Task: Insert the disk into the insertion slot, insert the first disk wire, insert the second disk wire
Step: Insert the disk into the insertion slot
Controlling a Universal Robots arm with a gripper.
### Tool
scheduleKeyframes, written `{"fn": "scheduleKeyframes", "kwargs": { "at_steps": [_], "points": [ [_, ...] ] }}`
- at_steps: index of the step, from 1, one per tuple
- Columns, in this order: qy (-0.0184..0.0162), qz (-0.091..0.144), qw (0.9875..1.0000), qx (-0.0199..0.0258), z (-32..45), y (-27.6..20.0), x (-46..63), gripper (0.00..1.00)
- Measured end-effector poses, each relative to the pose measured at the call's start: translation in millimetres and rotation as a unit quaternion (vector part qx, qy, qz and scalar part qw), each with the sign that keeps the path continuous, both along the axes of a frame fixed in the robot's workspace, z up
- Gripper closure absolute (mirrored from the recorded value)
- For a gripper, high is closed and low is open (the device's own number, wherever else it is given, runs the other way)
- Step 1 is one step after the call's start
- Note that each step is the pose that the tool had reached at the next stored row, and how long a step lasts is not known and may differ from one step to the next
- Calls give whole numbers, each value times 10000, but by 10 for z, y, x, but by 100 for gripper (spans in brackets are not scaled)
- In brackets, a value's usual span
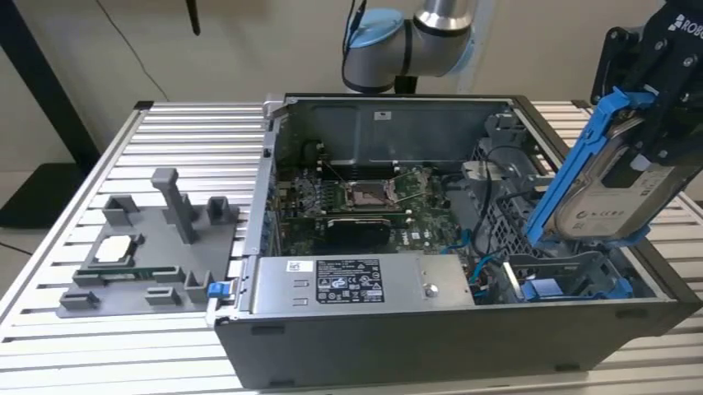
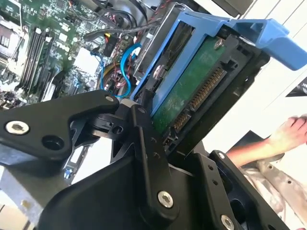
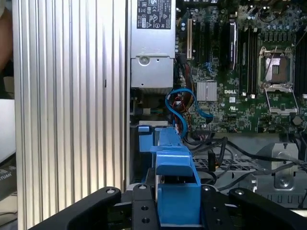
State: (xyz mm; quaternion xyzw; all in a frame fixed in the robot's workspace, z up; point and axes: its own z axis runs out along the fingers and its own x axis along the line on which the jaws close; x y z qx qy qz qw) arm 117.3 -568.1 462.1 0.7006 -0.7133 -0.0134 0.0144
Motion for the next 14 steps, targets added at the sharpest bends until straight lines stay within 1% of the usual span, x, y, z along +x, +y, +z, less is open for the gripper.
{"fn": "scheduleKeyframes", "kwargs": {
  "at_steps": [7, 14],
  "points": [
    [1, 1, 10000, 1, -126, -5, 19, 100],
    [4, 1, 10000, 14, -240, -7, 27, 100]
  ]
}}
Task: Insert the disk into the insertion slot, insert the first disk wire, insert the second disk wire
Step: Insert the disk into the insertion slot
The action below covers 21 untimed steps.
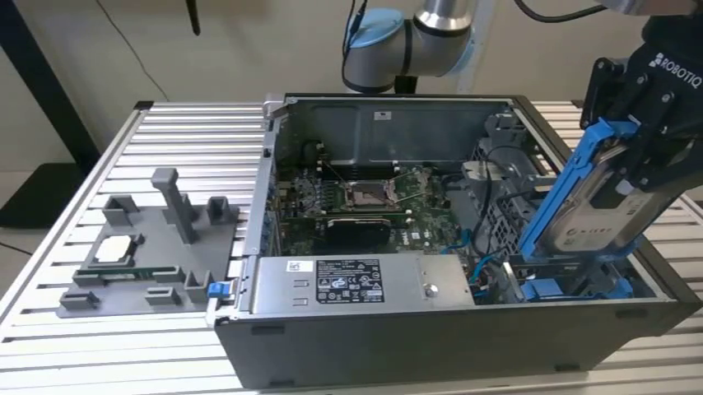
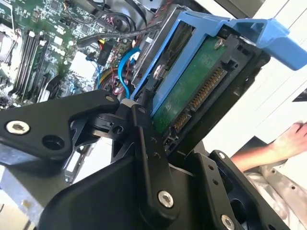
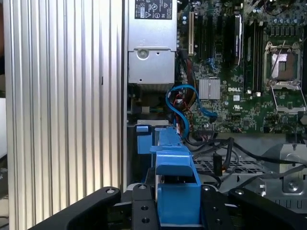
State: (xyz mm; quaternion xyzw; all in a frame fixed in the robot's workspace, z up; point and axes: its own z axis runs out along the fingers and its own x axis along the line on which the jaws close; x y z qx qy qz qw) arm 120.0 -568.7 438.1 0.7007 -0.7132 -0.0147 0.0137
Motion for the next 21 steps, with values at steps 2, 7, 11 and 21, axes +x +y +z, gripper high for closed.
{"fn": "scheduleKeyframes", "kwargs": {
  "at_steps": [2, 7, 11, 21],
  "points": [
    [2, 0, 10000, 3, -33, -1, 1, 100],
    [6, 0, 10000, 11, -113, -1, 4, 100],
    [13, 0, 10000, 13, -181, -2, 9, 100],
    [20, 0, 10000, 21, -301, -3, 35, 100]
  ]
}}
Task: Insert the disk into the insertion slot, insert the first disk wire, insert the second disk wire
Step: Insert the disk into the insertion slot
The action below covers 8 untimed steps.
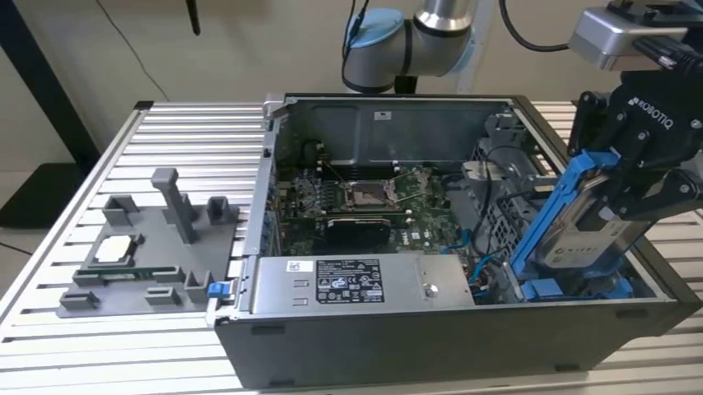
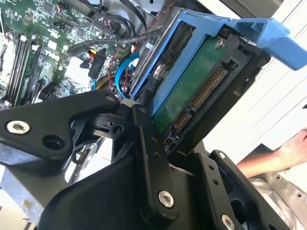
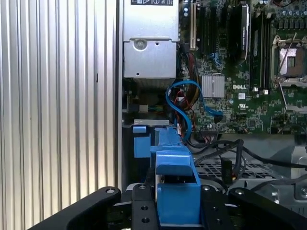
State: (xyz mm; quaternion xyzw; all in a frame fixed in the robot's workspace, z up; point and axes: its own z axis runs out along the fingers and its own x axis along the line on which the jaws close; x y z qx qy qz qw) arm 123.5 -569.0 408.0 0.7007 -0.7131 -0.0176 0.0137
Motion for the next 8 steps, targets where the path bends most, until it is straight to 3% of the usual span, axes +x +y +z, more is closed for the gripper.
{"fn": "scheduleKeyframes", "kwargs": {
  "at_steps": [8],
  "points": [
    [30, 2, 10000, 1, -125, 0, 3, 100]
  ]
}}
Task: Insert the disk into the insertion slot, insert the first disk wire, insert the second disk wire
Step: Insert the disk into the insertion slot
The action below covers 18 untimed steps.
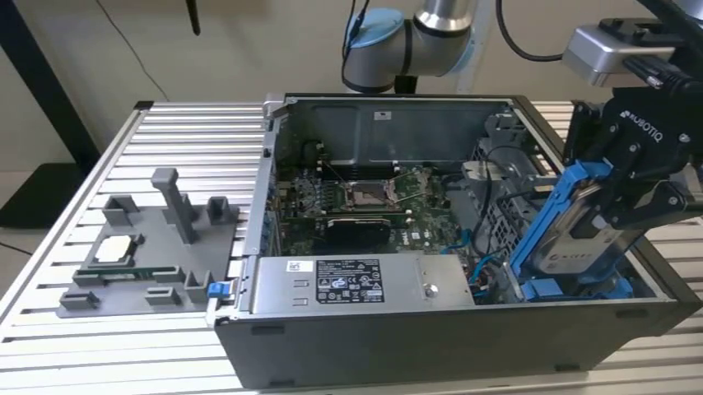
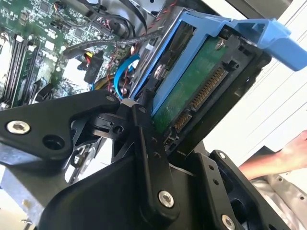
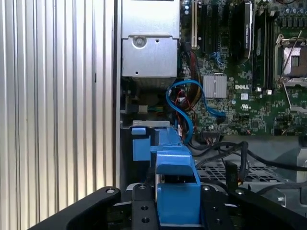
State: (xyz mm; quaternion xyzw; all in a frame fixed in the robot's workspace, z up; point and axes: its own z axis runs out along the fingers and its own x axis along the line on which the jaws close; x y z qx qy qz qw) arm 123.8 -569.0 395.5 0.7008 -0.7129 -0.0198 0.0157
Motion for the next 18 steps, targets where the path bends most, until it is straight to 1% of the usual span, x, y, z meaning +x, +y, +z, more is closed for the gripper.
{"fn": "scheduleKeyframes", "kwargs": {
  "at_steps": [6, 8, 9, 10, 12, 18],
  "points": [
    [1, 3, 10000, 0, -107, 0, 0, 100],
    [2, 3, 10000, 1, -114, 0, 0, 100],
    [2, 3, 10000, 0, -113, 0, 0, 0],
    [2, 3, 10000, 7, -113, 0, 0, 0],
    [1, 2, 10000, 51, -107, 0, 0, 0],
    [1, 3, 9999, 165, -20, 4, 0, 0]
  ]
}}
